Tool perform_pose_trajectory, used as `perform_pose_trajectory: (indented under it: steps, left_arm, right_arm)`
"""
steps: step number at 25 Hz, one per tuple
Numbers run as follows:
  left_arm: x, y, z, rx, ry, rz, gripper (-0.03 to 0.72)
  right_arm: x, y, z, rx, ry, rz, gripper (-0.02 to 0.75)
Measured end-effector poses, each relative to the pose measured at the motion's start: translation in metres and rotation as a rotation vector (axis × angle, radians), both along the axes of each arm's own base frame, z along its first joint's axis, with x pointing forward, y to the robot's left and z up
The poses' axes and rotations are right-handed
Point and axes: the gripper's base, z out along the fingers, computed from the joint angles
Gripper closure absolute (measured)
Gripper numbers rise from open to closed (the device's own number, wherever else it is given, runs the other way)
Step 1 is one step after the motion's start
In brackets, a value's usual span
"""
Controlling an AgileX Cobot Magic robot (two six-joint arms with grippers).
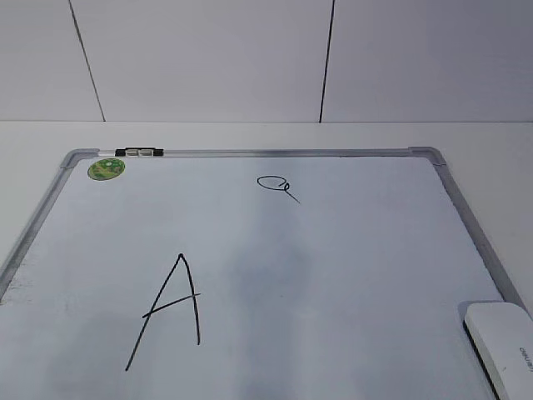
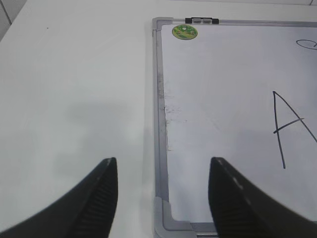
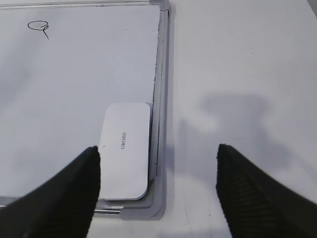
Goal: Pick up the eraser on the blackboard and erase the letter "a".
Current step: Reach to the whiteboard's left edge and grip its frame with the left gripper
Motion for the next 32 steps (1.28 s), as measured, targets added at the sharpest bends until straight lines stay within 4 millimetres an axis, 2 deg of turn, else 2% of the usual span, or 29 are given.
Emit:
perform_pose_trajectory:
  steps: [20, 25, 32]
  left_arm:
    - [0.000, 0.000, 0.000, 0.000, 0.000, 0.000, 0.255]
    - [0.000, -0.001, 0.000, -0.009, 0.000, -0.006, 0.255]
    - [0.000, -0.001, 0.000, -0.013, 0.001, -0.008, 0.265]
  right_arm:
    - [0.000, 0.000, 0.000, 0.007, 0.000, -0.004, 0.178]
    - [-0.002, 0.000, 0.012, 0.013, -0.018, -0.006, 0.178]
    - [0.016, 0.006, 0.026, 0.089, 0.111, -0.008, 0.178]
